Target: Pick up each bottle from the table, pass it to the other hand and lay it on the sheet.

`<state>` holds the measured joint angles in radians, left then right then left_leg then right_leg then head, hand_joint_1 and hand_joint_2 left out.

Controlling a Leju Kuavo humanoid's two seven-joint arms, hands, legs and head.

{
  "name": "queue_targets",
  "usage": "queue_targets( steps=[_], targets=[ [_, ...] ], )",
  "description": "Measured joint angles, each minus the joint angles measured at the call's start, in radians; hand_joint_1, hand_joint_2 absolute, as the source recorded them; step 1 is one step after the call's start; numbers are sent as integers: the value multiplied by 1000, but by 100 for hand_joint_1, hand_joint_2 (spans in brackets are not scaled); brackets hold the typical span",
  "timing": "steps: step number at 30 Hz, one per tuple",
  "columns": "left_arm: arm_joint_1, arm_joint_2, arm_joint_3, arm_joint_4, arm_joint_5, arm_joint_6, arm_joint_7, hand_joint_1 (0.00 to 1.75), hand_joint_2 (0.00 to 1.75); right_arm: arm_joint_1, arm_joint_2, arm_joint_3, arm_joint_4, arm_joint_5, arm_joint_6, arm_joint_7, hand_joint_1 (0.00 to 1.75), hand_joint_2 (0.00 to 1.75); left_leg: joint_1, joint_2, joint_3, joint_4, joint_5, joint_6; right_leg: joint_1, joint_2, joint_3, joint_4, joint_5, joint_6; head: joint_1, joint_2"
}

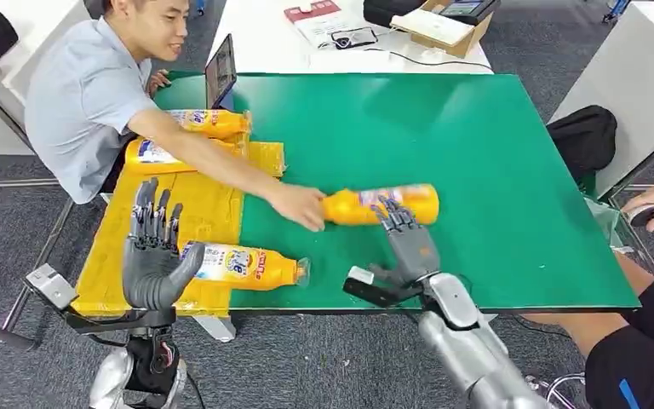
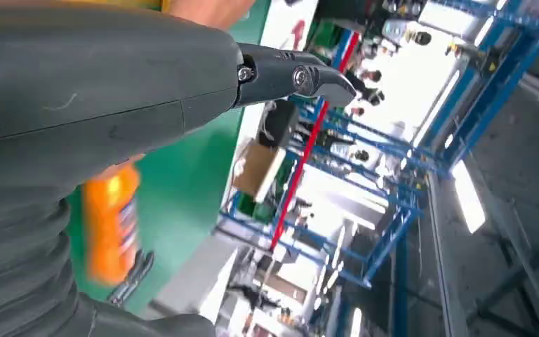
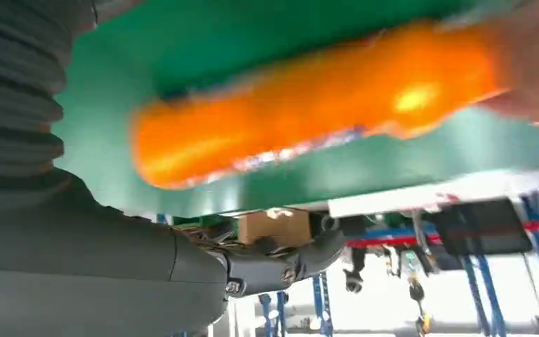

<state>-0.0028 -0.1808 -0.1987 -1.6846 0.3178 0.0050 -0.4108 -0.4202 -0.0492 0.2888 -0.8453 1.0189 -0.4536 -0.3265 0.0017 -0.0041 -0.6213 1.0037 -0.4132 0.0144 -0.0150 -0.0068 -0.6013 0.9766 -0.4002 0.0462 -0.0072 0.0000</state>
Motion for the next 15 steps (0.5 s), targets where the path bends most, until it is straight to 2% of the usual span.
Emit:
queue_targets(
  steps=[6,15],
  targets=[
    [-3,-2,6,0,-5,26,1,0,175,-76,-1,0,128,24,0,18,0,175,0,0,0,0,0,0,0,0,0,0,0,0,0,0],
    [-23,-3,13,4,-19,50,11,0,175,-121,34,2,247,7,37,30,0,175,0,0,0,0,0,0,0,0,0,0,0,0,0,0]
  ],
)
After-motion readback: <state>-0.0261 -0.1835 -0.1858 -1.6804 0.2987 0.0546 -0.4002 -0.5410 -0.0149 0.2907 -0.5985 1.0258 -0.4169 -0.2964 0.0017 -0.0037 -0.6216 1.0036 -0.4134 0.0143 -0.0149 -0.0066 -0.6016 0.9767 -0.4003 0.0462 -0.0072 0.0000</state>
